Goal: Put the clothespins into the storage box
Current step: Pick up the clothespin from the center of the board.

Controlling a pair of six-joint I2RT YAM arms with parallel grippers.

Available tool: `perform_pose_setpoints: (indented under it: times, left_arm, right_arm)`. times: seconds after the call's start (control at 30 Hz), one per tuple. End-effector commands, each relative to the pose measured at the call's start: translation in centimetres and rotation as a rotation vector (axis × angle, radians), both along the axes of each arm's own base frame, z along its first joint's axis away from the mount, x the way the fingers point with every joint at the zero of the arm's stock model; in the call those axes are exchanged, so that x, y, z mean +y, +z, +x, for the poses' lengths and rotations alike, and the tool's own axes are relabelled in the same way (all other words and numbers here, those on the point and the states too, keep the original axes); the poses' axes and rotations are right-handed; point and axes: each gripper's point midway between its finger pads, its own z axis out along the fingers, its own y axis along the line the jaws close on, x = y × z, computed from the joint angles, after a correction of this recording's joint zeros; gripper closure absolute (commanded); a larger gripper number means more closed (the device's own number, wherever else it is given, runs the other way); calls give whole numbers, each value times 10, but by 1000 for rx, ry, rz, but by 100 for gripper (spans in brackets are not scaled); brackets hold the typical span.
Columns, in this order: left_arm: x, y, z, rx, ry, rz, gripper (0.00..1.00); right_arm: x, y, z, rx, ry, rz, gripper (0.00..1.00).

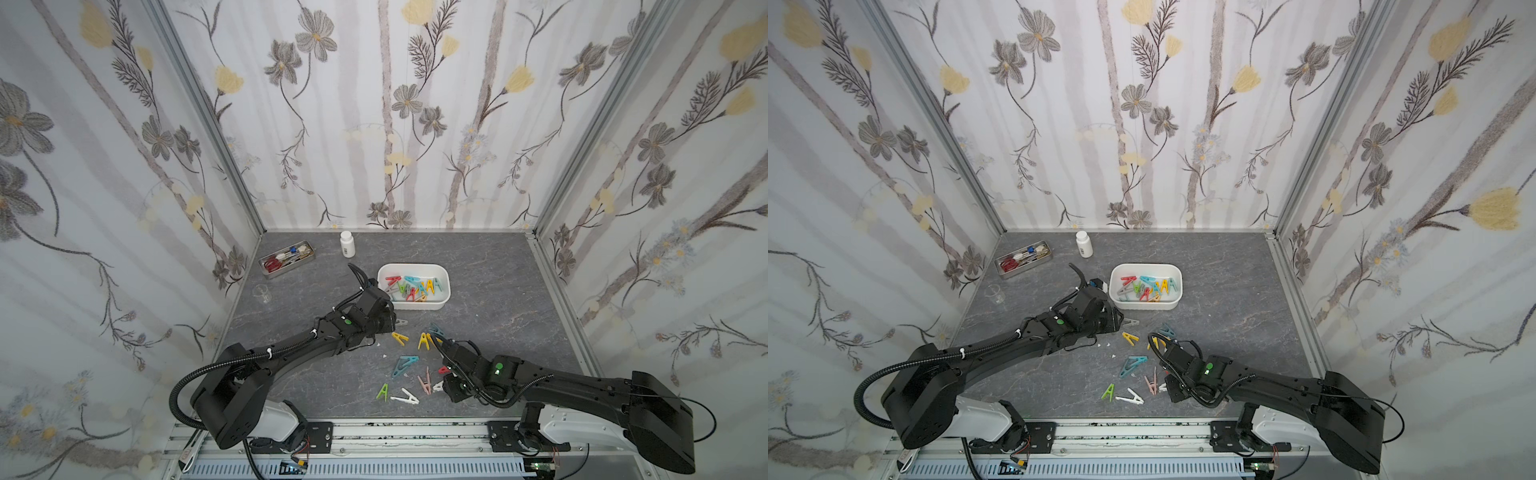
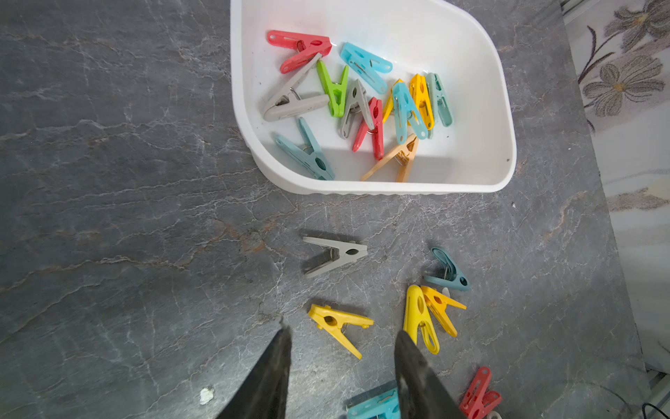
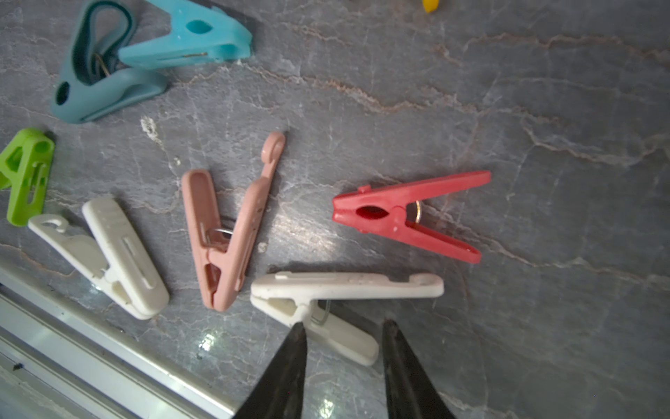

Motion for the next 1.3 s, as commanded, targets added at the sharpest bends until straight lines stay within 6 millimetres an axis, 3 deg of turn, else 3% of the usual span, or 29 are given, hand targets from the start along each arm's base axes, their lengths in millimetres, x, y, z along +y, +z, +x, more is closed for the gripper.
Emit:
perform_pose_setpoints:
  times: [0.0, 0.2, 0.57, 0.8, 1.0, 1.27]
  left_arm:
    - [-3, 4, 4, -17, 2, -13, 54]
    - [-3, 3, 4, -14, -1, -10, 54]
    - [-2, 1, 5, -13, 0, -1, 54]
    - [1, 1, 4, -14, 5, 6, 54]
    - [2, 1, 5, -17, 9, 7, 54]
    - [5, 2, 7, -24, 16, 10, 54]
  right_arm:
    - [4, 3, 6, -30, 4, 13, 62]
    - [6, -9, -5, 27, 31, 16, 64]
    - [2, -15, -12, 56, 31, 12, 70]
    - [6, -16, -13, 62, 46, 4, 79]
    - [6, -12, -14, 60, 49, 8, 88]
    - [20, 7, -9, 39, 62, 73, 94]
